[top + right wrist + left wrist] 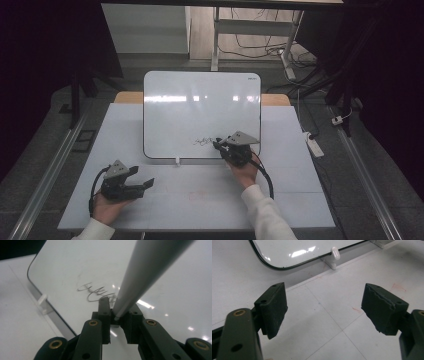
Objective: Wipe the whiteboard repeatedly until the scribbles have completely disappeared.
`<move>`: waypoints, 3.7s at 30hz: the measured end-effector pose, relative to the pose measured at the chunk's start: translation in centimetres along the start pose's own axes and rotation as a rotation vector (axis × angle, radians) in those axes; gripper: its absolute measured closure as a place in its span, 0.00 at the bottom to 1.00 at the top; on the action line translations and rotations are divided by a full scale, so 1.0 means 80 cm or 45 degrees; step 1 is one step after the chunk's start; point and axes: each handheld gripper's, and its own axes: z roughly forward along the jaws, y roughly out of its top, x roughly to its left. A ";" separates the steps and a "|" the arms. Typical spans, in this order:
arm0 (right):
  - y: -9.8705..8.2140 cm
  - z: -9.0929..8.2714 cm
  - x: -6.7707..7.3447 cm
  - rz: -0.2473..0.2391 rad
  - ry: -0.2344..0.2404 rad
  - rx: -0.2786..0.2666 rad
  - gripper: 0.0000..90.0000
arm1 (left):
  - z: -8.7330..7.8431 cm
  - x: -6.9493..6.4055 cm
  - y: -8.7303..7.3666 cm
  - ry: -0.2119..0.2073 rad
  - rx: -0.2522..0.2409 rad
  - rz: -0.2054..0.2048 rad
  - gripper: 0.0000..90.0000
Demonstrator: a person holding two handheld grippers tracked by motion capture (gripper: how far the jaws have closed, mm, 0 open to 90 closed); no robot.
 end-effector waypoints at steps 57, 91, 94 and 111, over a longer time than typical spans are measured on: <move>0.022 0.039 0.020 0.118 0.039 -0.082 0.86 | 0.001 0.001 0.001 -0.003 0.000 0.002 0.24; 0.024 0.065 0.060 -0.035 0.122 -0.013 0.86 | -0.001 0.001 0.001 -0.001 -0.007 0.005 0.24; 0.025 0.053 0.039 0.042 0.078 -0.042 0.86 | -0.003 0.000 0.000 0.000 -0.013 0.005 0.24; 0.044 0.083 0.059 -0.007 0.155 -0.018 0.86 | -0.003 0.000 0.001 -0.001 -0.014 0.008 0.24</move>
